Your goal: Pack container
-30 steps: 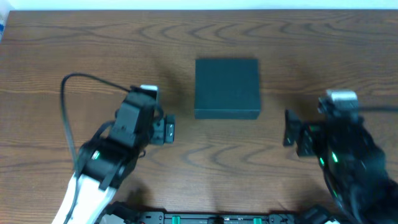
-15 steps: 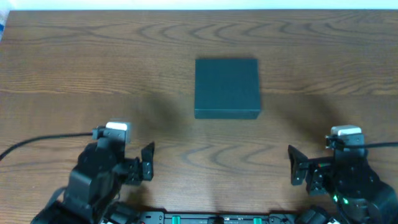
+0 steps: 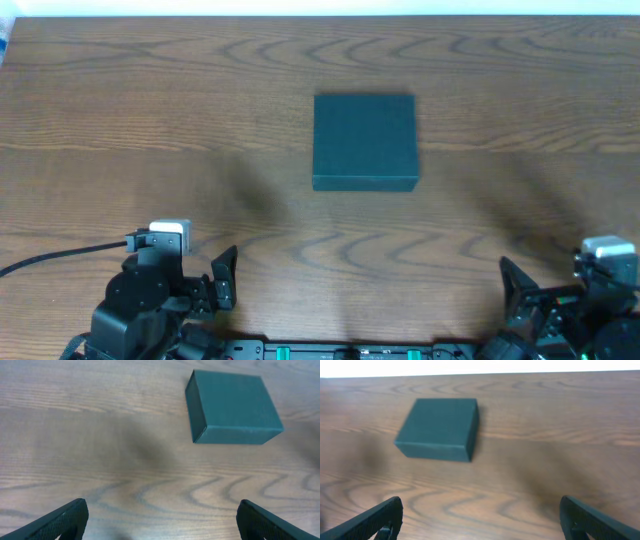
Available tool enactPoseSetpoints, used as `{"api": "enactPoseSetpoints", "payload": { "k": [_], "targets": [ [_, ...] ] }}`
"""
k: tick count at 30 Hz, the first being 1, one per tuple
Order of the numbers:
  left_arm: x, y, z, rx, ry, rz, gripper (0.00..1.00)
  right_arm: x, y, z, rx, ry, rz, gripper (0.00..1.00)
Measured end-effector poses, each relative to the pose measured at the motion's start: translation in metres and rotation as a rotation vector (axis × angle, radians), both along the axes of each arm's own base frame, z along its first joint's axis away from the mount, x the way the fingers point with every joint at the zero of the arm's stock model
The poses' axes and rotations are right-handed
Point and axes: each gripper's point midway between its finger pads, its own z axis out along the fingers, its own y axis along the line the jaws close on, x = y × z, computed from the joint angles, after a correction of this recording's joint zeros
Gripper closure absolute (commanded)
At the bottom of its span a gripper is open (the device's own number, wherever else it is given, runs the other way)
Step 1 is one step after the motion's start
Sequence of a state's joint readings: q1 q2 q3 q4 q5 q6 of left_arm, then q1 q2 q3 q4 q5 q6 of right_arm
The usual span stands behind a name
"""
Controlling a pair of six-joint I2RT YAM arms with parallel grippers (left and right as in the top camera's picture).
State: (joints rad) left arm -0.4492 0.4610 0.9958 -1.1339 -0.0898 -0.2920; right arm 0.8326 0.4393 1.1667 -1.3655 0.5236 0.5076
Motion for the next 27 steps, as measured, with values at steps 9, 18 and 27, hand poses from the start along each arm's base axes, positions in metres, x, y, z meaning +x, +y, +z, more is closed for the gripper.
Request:
{"api": "enactPoseSetpoints", "payload": {
  "k": [9,18,27],
  "targets": [
    [-0.006,0.003,-0.008,0.018,0.039,0.0,0.04,-0.004,0.003,0.0,0.013,0.0,0.03,0.01],
    [-0.006,0.003,-0.009,0.019,0.041,0.0,0.04,-0.011,0.013,-0.006,0.031,0.044,0.093,0.01],
    [-0.006,0.003,-0.009,0.019,0.041,0.0,0.05,-0.012,0.014,-0.008,0.034,0.053,0.105,0.01]
  ]
}}
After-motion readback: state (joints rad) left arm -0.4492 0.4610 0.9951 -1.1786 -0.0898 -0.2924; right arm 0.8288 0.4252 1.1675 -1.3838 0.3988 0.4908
